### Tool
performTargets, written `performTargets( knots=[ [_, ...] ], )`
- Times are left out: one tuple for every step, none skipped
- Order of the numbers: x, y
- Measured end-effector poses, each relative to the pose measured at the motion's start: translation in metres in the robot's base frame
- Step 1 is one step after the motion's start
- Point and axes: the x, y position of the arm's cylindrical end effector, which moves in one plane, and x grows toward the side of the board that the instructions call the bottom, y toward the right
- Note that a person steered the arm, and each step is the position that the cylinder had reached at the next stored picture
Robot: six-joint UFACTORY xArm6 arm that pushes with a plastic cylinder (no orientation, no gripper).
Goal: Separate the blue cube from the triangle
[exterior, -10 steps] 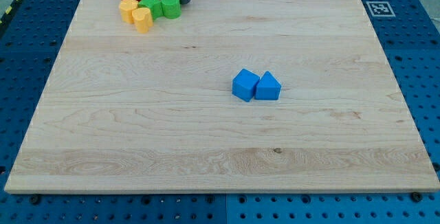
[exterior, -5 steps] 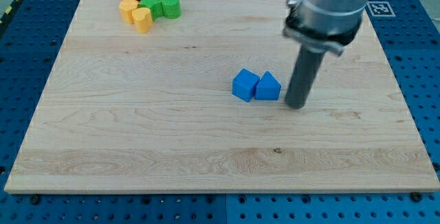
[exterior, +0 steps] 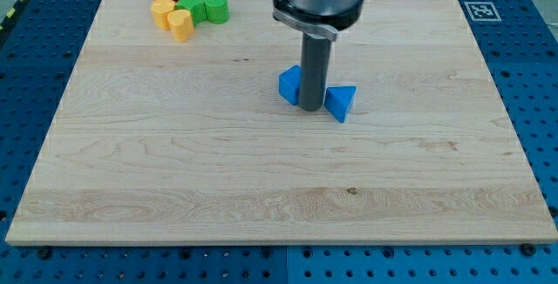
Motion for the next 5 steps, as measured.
performTargets(
  knots=[
    [-0.021,-0.031],
    [-0.043,-0.044],
    [-0.047,-0.036],
    [-0.066,-0.036],
    [-0.087,-0.04]
  ],
)
